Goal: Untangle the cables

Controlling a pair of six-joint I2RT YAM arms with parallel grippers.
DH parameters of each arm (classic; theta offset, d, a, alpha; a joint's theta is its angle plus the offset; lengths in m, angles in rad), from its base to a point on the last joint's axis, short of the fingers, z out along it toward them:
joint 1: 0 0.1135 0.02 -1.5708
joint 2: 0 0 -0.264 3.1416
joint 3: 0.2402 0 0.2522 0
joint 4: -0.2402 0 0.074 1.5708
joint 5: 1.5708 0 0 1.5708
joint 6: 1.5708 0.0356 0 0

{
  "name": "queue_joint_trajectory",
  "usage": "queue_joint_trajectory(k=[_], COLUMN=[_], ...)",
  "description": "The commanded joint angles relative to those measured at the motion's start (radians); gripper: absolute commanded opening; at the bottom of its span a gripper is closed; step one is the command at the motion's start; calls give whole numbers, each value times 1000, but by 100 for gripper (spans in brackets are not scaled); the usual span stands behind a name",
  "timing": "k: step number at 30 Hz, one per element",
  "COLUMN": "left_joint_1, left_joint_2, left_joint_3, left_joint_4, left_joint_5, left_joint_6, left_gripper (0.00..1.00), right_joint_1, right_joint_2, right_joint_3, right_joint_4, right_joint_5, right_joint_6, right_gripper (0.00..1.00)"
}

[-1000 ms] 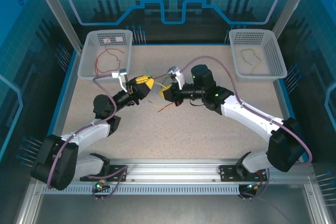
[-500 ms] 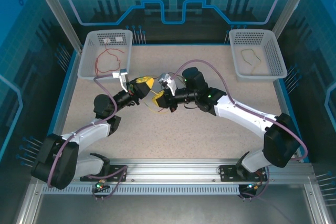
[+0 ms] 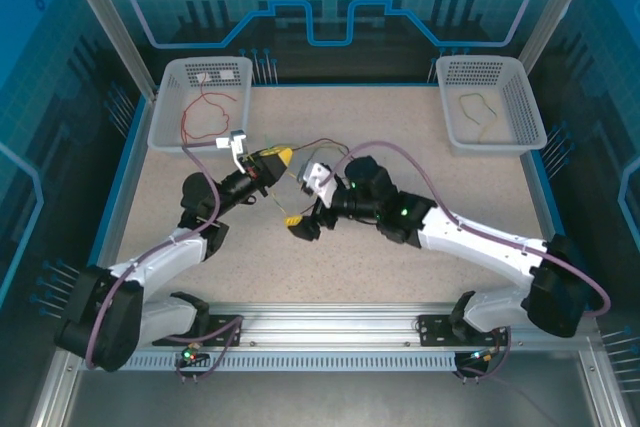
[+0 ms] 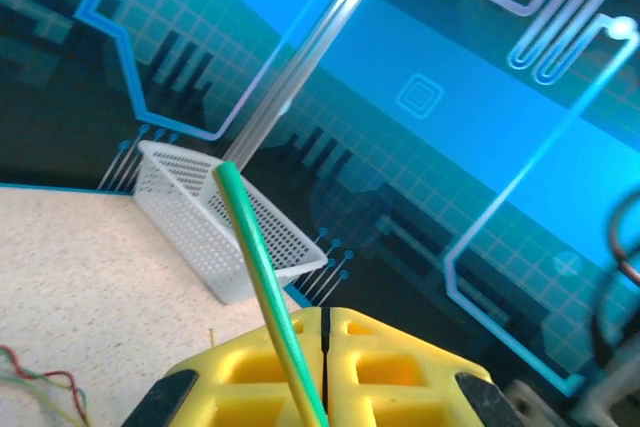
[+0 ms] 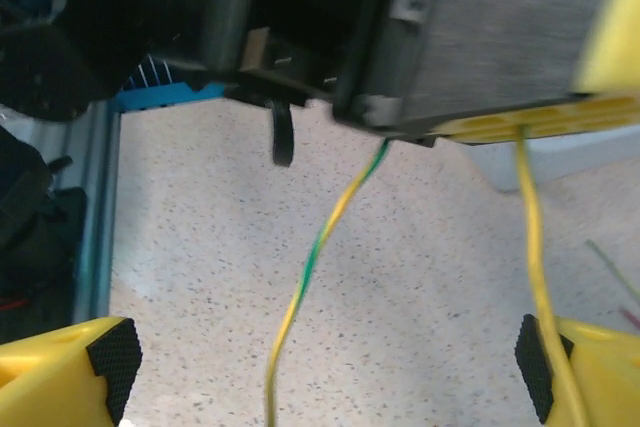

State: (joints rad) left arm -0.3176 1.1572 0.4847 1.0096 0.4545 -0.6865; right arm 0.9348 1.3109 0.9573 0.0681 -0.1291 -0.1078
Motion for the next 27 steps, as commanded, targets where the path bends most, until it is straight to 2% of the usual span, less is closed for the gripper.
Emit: queue_joint_trajectory(k=[1,5,7,11,15,18,19,20,22,24,25,27], left_joint_1=[-18,-24,-24,-27,-27,-28,-28,-28,-28,-26,-26,-26], left_joint_2=[-65,-78,-72,-70,-86,-93,-96,-100,-106,-118,-126,-134], left_joint_3=[64,72,74,66,59,55,55,54,48,39,34,26], left_joint_4=[-180,-210,-206,-184,-184,-175,-183,-188,-198,-200,-204,-198], left_joint_5=[-87,-89,-77,-63,-70,-66,-68,-69,-76,-91,-102,-117], left_joint_6=[89,99,96,86,94,96,99,103,111,118,122,126], left_gripper=[0,0,0,0,0,0,0,0,0,0,0,0], right_joint_1=[61,161,178,183,176,183,182,179,174,158,145,125], right_joint_2=[-9,66,112,212,272,277,264,248,209,177,165,147], right_joint_3=[-22,-20,6,91,119,110,97,84,61,44,43,36], right_joint_4=[87,194,223,216,226,247,260,269,273,255,231,179], right_joint_5=[302,505,535,682,699,687,673,661,617,556,532,471], right_joint_6=[-166,-293,-308,-294,-290,-311,-303,-292,-278,-255,-236,-216], right_gripper=[100,100,100,100,97,70,56,47,31,24,17,9])
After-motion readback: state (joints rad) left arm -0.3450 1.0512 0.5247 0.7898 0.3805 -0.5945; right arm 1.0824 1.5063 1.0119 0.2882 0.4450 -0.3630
